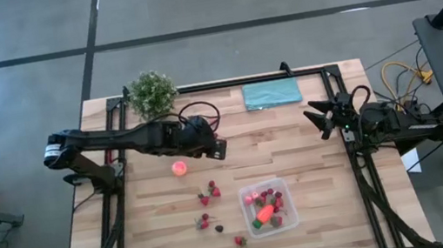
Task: Pick and placing Produce into tupperware
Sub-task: Put the pink peach into the transparent container
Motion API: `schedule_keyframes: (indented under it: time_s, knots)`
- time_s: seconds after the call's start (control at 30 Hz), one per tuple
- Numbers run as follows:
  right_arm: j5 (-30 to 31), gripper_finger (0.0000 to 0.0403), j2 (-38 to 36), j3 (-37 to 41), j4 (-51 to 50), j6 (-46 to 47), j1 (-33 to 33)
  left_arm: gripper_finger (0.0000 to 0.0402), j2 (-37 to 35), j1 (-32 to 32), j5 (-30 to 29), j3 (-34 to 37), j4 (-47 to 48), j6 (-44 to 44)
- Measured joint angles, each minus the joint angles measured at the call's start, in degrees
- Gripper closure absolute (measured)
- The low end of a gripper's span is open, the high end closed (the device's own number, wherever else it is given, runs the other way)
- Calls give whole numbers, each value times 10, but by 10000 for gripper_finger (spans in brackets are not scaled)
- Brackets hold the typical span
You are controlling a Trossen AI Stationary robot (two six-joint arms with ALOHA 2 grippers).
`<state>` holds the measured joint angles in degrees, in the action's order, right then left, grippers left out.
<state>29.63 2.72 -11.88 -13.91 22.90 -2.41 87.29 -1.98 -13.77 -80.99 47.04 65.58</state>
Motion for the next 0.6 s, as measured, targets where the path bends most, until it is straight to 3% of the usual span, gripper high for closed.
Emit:
schedule_keyframes:
  time_s: [0.4, 0.6]
  knots:
    - [0, 148, 0, 0, 0, 0, 0, 128, 6, 0, -17, 7, 7, 0]
    - [0, 151, 0, 0, 0, 0, 0, 101, 9, 2, -2, 26, 170, 60]
